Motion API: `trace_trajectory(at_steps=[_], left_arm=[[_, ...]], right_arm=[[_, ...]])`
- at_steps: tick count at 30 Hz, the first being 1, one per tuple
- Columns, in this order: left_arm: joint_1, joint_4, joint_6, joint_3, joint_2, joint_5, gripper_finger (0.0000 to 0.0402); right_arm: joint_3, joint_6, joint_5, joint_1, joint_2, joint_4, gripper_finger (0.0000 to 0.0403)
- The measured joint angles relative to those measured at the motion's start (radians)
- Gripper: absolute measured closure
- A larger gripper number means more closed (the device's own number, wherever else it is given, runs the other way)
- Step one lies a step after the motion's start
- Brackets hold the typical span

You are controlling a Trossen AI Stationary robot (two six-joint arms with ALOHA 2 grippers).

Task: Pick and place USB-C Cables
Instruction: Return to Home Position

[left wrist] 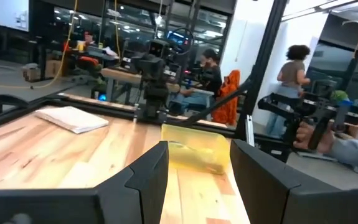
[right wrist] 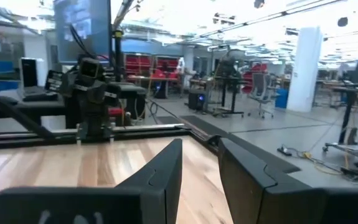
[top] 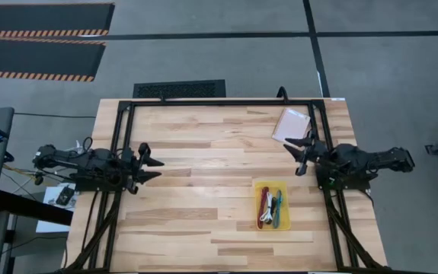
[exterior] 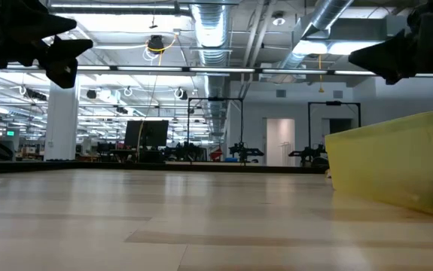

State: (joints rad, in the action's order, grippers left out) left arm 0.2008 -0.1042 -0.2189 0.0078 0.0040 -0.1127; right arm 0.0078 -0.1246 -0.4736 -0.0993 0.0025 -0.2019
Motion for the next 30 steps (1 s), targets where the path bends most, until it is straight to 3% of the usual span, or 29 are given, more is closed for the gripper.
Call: trace_trajectory(at_steps=[13, 30], left_arm=[[0.0, 0.064, 0.035, -0.001, 0.0, 0.075, 0.0239], [0.0, 0.064, -0.054, -0.001, 0.006, 0.048, 0.0239]], right_arm=[[-0.001, 0.001, 0.001, 0.017, 0.0, 0.111, 0.0276], [-0.002, 0.002, 0.001, 0.017, 0.0, 0.113, 0.0276]])
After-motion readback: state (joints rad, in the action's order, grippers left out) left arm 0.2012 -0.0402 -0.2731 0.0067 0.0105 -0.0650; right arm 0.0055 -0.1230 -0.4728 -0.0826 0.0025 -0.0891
